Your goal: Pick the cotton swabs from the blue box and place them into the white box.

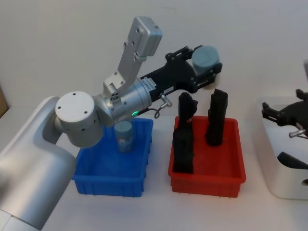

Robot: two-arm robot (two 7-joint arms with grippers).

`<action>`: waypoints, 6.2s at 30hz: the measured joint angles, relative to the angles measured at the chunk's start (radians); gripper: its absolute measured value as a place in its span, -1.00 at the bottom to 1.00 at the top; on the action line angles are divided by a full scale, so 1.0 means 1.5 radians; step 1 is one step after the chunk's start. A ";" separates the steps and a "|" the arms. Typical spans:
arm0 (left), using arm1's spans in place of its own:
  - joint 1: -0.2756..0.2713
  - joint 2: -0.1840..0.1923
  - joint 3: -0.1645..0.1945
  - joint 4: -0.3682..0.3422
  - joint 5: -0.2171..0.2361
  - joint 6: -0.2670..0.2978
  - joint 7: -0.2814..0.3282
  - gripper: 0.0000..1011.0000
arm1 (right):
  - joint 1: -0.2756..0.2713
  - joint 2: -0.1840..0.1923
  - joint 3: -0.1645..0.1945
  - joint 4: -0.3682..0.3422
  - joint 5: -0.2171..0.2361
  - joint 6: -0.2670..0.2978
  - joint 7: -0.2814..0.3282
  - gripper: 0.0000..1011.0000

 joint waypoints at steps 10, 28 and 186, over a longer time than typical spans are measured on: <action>-0.022 -0.019 0.007 0.040 -0.028 -0.037 -0.024 0.32 | 0.013 -0.007 -0.013 0.011 0.001 -0.015 0.076 0.98; -0.036 -0.031 0.017 0.067 -0.035 -0.025 -0.017 0.32 | 0.025 -0.015 -0.046 -0.003 -0.023 -0.073 0.195 0.98; -0.008 -0.020 0.035 0.048 -0.039 0.027 0.031 0.99 | 0.005 0.006 0.046 0.132 0.213 0.020 -0.197 0.52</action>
